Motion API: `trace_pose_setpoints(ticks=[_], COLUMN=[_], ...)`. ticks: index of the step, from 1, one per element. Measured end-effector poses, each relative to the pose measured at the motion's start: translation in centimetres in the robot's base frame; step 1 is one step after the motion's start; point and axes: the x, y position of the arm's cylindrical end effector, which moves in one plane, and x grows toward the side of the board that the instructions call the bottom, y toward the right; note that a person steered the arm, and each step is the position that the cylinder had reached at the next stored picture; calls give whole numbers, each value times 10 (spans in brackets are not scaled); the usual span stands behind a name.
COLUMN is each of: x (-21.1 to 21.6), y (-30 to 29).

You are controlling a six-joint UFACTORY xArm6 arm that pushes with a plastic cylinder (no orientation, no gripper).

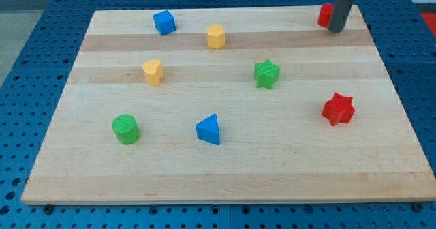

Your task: Move the arm away from the red circle

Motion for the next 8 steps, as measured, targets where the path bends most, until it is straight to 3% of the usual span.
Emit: trace_pose_setpoints(ticks=[3,5,8], x=[-20,-64,-66], y=[-87,-74,-30])
